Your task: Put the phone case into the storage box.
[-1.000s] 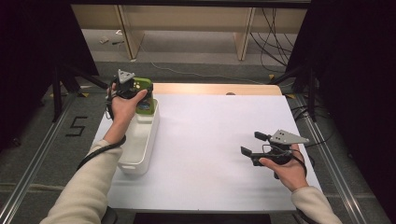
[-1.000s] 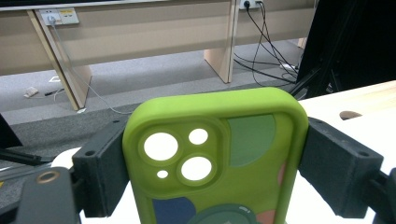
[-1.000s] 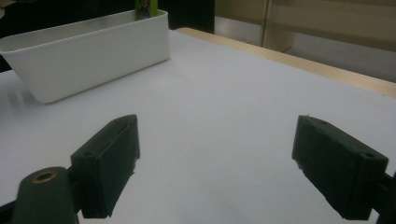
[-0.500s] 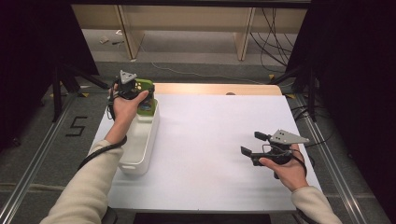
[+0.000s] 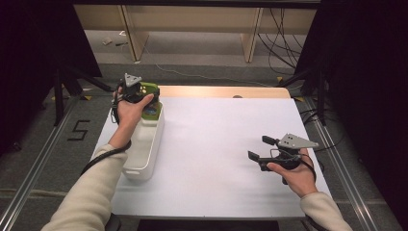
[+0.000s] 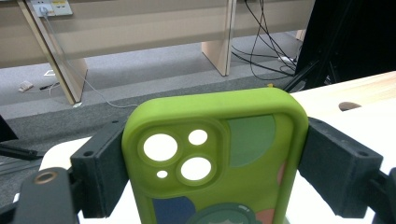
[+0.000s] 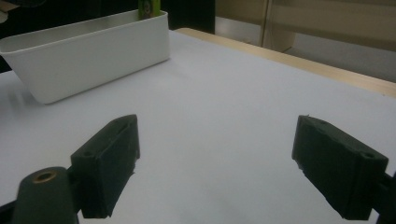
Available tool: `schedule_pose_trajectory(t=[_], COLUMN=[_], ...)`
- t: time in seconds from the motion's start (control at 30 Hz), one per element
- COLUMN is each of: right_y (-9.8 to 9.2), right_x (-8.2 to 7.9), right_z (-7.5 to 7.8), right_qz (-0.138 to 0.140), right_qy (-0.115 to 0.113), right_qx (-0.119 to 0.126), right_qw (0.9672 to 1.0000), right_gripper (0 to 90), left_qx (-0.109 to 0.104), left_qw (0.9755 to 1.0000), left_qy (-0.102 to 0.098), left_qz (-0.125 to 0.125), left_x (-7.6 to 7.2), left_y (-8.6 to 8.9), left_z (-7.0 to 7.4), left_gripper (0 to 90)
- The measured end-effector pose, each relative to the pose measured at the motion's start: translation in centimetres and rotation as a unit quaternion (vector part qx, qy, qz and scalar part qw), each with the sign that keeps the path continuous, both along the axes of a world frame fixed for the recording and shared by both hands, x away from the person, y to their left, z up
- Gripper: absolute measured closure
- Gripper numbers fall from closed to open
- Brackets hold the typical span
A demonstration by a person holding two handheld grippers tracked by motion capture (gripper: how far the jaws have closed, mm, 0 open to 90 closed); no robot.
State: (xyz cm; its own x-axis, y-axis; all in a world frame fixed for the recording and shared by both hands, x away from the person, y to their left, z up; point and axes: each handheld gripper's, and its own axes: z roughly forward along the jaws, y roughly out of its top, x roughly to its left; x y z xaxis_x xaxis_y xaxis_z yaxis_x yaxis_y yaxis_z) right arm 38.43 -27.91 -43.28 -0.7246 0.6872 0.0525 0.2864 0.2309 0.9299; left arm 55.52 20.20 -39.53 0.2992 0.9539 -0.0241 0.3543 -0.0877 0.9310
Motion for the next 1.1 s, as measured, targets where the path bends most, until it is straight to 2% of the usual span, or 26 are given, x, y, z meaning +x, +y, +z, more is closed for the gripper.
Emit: schedule_pose_trajectory(t=[0.8, 1.1], right_y=[-0.03, -0.07], right_x=[0.02, 0.01], right_z=[0.01, 0.05], right_qz=[-0.001, -0.002], right_qy=[0.002, 0.001], right_qx=[0.001, 0.002], right_qw=[1.0000, 1.0000], right_gripper=[16.0, 16.1], left_qx=[0.006, 0.008], left_qw=[0.9998, 0.9998], left_qy=[0.019, 0.018], left_qz=[0.001, 0.001], left_x=[0.27, 0.28], left_y=[0.17, 0.12], left_z=[-0.92, -0.96], left_gripper=[15.7, 15.7])
